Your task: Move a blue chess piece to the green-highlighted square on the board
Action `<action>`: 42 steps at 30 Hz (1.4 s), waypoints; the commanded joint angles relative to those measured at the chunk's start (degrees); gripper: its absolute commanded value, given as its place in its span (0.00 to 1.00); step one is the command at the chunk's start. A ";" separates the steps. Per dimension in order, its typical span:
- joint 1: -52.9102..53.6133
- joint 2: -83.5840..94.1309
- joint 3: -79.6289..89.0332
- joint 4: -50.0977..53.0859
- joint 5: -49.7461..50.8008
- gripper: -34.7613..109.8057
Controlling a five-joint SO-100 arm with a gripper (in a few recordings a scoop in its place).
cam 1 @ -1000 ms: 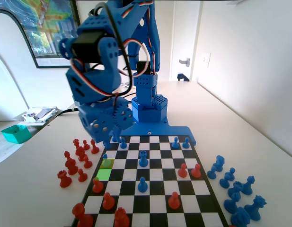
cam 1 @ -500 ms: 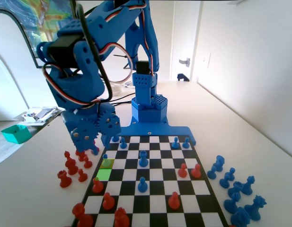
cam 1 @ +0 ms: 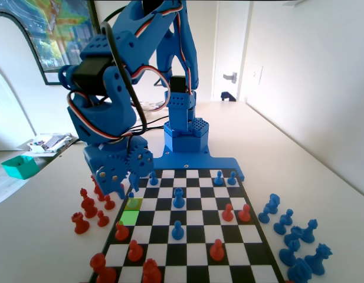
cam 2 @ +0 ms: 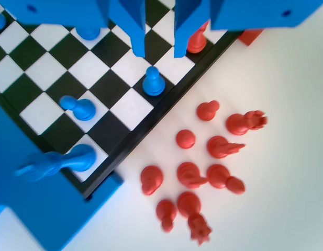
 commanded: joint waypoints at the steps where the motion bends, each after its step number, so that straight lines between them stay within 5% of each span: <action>1: 1.41 1.85 0.79 0.18 -1.14 0.32; 42: 0.88 -0.53 6.15 -7.12 -1.58 0.32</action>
